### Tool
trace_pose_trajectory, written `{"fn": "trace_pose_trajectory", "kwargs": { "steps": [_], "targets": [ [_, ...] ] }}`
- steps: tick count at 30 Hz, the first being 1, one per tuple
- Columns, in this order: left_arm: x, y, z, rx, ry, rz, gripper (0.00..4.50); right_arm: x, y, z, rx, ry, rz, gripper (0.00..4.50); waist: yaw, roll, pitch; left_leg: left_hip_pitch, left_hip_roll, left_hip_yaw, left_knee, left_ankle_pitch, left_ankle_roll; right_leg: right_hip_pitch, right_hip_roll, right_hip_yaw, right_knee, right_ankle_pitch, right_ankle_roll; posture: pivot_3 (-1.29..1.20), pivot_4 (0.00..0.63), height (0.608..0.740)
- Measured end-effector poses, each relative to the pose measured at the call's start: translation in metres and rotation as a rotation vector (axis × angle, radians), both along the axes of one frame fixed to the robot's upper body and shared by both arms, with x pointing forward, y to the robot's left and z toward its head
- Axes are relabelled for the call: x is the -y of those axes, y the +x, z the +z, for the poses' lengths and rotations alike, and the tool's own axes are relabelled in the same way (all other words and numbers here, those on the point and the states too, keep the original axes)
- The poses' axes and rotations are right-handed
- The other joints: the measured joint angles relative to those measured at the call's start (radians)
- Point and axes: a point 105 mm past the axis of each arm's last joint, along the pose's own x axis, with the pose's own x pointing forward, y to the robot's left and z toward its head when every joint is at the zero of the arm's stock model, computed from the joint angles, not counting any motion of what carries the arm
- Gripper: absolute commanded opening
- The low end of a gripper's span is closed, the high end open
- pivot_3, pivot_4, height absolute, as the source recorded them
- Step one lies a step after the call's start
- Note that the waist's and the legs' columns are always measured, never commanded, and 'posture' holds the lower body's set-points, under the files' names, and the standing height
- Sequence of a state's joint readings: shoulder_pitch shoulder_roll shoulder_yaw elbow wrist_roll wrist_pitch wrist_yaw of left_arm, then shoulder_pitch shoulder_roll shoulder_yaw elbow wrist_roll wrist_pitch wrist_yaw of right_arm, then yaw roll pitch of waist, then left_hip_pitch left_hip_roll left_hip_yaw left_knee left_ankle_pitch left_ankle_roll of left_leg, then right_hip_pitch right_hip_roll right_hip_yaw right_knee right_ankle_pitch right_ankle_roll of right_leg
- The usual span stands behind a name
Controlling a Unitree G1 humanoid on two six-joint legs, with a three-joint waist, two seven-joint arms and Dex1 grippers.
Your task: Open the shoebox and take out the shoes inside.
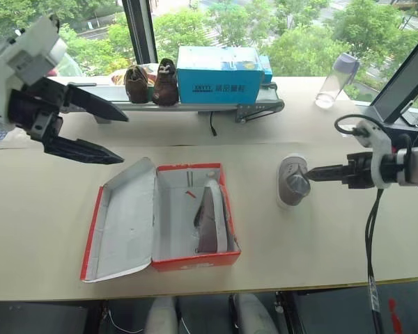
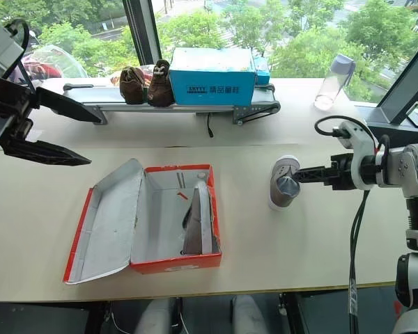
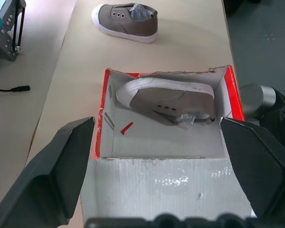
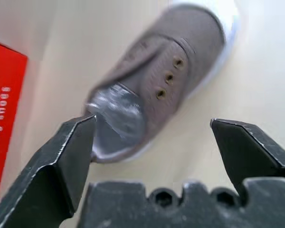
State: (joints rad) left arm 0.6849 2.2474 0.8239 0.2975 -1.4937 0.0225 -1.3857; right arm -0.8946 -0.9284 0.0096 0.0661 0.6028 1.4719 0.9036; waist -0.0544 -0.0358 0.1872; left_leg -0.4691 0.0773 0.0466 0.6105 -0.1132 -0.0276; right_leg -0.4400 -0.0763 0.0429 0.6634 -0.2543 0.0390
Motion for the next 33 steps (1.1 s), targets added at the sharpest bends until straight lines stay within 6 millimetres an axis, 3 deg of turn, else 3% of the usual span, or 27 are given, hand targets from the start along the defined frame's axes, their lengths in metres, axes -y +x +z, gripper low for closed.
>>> {"fn": "trace_pose_trajectory", "kwargs": {
  "steps": [4,6,8,12,21,33],
  "targets": [
    [0.002,0.0,0.001,0.006,0.0,-0.006,4.5,-0.085,-0.022,0.029,0.004,0.155,0.331,4.38,-0.005,0.0,0.0,0.0,0.0,-0.001,0.0,0.0,0.0,0.001,0.0,0.0,0.0,0.0,-0.001,0.0,0.15,0.74],
    [0.002,0.0,0.001,0.006,0.0,-0.006,4.5,-0.114,-0.033,0.032,-0.027,0.21,0.46,4.38,-0.002,0.0,0.0,0.0,0.0,-0.001,-0.001,0.0,0.0,0.001,0.0,0.0,0.0,0.0,0.0,0.0,0.15,0.74],
    [0.002,0.0,0.001,0.007,-0.001,-0.004,4.5,-0.129,-0.04,0.029,-0.086,0.247,0.517,4.38,0.01,0.0,0.0,-0.001,0.0,-0.001,-0.001,0.0,0.0,0.001,-0.001,0.0,0.0,0.0,0.0,0.0,0.15,0.74],
    [0.002,0.001,0.001,0.01,-0.002,0.001,4.5,-0.139,-0.039,0.02,-0.174,0.266,0.504,4.38,0.025,0.0,0.0,-0.001,0.0,0.0,0.0,0.0,0.0,0.002,-0.001,-0.001,0.0,0.001,0.0,0.0,0.15,0.74],
    [-0.001,0.002,-0.004,-0.003,0.008,0.022,4.5,-0.136,-0.028,-0.018,-0.26,0.184,0.361,4.38,0.028,0.0,0.0,-0.001,0.0,0.0,0.0,0.001,0.0,0.001,0.0,0.0,0.0,0.001,0.0,0.0,0.15,0.74],
    [0.0,-0.007,0.004,0.047,0.012,0.031,4.5,-0.149,-0.022,-0.054,-0.219,-0.012,0.322,4.38,0.036,-0.007,-0.004,0.0,0.0,0.0,0.001,0.0,0.0,0.003,0.0,-0.001,0.0,0.001,0.0,0.0,0.15,0.74]
  ]
}}
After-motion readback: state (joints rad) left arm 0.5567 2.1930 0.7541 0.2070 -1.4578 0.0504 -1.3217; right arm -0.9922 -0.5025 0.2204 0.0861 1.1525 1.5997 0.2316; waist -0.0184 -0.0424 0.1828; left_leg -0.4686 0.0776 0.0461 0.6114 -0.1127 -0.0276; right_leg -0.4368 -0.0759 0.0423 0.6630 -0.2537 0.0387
